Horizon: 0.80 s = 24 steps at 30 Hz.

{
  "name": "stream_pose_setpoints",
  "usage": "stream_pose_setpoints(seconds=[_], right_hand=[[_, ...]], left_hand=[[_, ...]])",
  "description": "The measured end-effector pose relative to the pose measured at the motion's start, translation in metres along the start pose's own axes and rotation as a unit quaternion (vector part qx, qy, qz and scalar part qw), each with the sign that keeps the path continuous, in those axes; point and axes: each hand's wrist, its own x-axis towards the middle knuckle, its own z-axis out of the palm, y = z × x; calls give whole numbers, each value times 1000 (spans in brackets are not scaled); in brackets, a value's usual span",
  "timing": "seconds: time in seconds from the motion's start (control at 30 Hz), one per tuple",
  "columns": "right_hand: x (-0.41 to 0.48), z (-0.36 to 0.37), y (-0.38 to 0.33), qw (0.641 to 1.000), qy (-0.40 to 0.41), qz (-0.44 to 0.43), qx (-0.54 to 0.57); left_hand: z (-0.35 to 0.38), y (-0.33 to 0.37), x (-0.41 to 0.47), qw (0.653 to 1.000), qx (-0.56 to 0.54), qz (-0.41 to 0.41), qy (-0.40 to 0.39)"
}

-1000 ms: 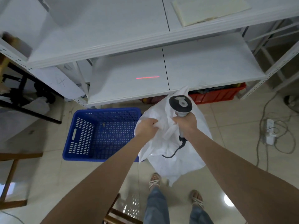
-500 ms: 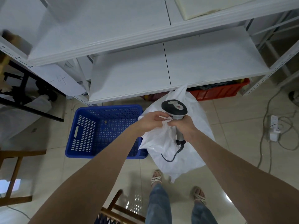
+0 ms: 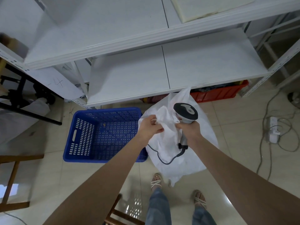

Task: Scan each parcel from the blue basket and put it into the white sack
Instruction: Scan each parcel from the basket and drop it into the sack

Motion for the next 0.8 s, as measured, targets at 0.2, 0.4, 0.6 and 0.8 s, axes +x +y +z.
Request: stream_pose_setpoints(seconds=[0.2, 0.4, 0.6, 0.8], right_hand=[[11, -19, -3, 994, -36, 40, 91], [24, -35, -7, 989, -103, 47, 96], [32, -56, -9, 990, -57, -10, 130], [21, -63, -11, 983, -6, -99, 157]], left_hand=[[23, -19, 11, 826, 509, 211, -120], [41, -25, 57, 818, 507, 271, -17], [50, -4, 88, 887, 433, 135, -91], [52, 13, 116, 946, 303, 11, -114]])
